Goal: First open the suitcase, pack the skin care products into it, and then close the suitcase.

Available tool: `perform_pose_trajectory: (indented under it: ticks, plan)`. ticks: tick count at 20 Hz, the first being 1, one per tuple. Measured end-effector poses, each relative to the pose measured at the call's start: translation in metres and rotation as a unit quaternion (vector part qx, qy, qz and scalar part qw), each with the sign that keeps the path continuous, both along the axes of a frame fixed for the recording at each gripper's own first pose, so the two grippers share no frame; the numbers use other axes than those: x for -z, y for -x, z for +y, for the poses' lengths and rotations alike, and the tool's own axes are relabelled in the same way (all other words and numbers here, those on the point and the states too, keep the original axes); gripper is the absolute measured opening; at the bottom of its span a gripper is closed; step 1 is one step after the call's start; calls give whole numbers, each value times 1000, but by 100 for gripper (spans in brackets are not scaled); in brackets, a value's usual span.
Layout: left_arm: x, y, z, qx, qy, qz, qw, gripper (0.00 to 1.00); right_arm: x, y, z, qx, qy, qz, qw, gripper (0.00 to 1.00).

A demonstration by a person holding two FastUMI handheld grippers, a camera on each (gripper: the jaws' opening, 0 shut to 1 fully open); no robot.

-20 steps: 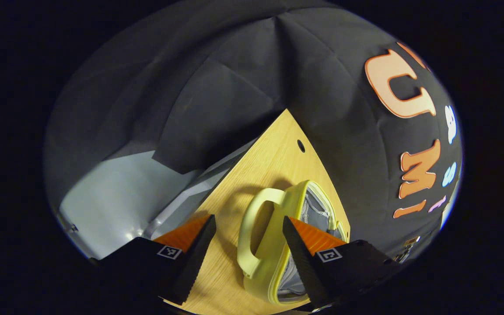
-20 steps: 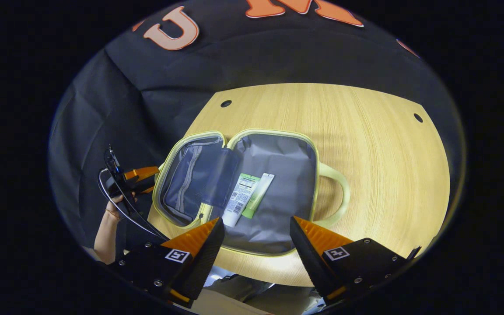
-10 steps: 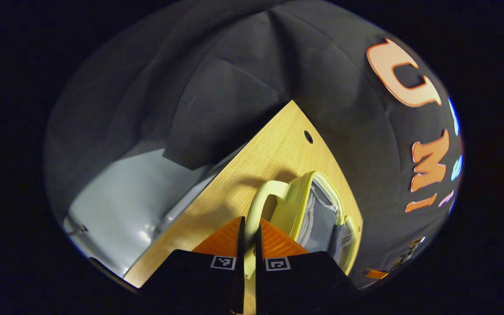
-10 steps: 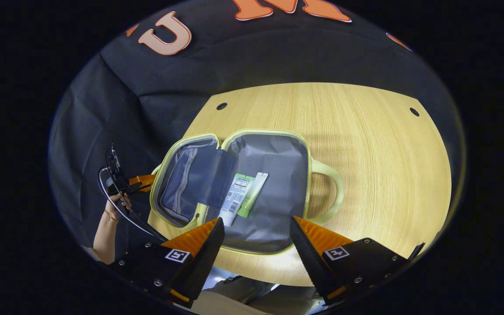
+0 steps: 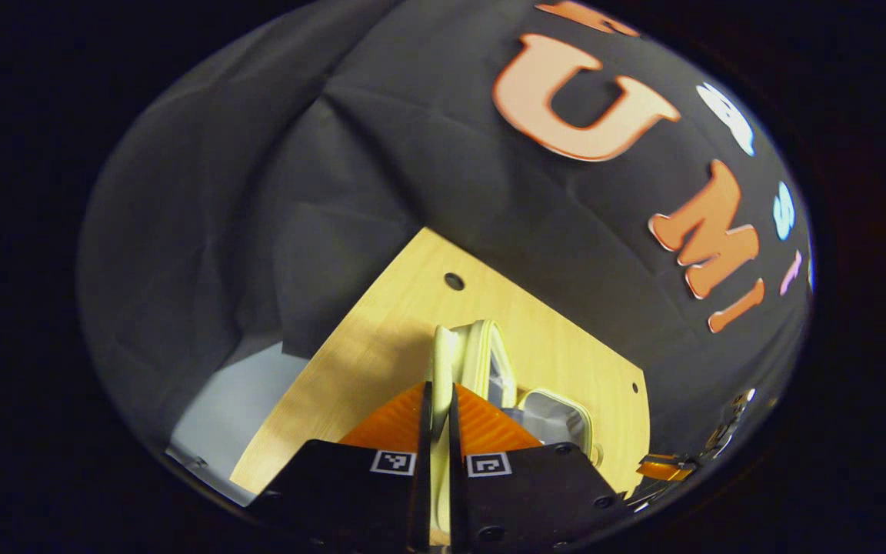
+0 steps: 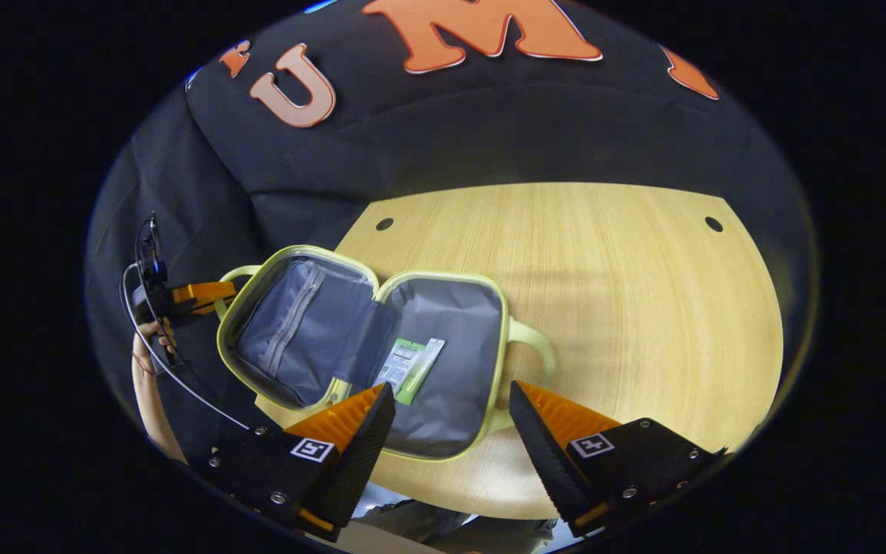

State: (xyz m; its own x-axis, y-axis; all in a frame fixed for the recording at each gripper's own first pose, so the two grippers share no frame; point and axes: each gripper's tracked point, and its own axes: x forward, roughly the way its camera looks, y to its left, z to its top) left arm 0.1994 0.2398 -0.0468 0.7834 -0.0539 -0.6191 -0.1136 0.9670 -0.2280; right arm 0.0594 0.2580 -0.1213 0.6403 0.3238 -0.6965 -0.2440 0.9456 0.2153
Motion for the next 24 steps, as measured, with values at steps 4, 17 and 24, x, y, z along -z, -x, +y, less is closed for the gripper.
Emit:
perform_pose_trajectory:
  ticks: [4,17,24]
  plan:
    - [-30,9,-68,28,-61,-7,998,10,-32,-6,-42,7,-8,-50,999,96]
    - [0,26,-271,84,-173,-11,981,10,-74,-6,-221,38,-14,-106,994,96]
    - [93,32,-380,140,-161,60,975,10,-56,6,-288,59,-23,-89,994,95]
